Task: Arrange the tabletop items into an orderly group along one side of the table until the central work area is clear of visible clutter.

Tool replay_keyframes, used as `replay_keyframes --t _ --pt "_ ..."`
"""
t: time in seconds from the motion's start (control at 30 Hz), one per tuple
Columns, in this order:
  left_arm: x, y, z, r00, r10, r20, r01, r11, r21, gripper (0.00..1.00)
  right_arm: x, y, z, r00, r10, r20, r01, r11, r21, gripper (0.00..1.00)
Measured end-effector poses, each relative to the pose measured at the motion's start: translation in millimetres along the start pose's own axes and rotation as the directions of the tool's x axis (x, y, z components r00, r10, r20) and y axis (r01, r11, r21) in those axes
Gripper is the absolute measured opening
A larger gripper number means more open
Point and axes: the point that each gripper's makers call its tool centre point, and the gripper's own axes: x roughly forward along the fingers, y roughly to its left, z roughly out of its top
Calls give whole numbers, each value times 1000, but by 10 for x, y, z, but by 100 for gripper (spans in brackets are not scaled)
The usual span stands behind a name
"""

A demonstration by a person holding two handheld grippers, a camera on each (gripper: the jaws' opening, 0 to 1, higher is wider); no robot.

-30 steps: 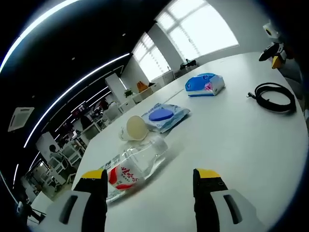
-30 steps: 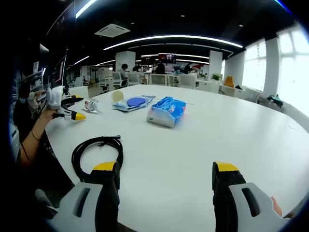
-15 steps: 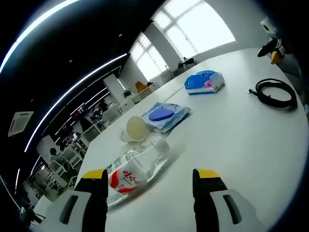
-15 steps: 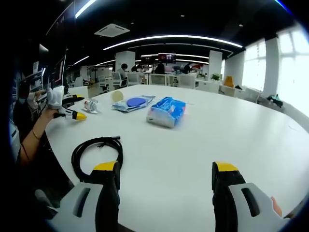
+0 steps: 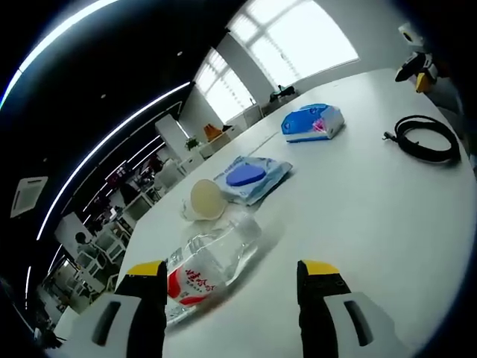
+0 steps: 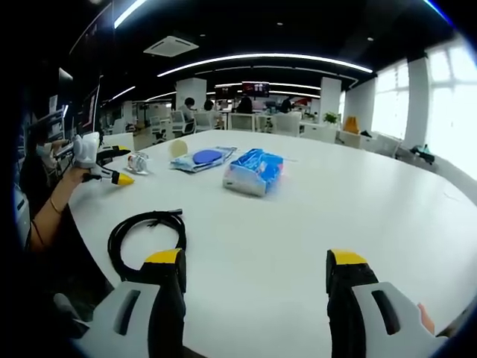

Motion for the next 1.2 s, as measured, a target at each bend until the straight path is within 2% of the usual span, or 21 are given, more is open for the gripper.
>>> replay_keyframes --t 0.93,1.2 --pt "159 43 43 1000 -6 13 5 998 68 64 -6 -40 18 1000 -5 9 5 1000 1 73" --pt "170 46 105 1000 -2 24 -1 989 149 64 -7 -40 15 1000 -4 9 4 1000 4 73"
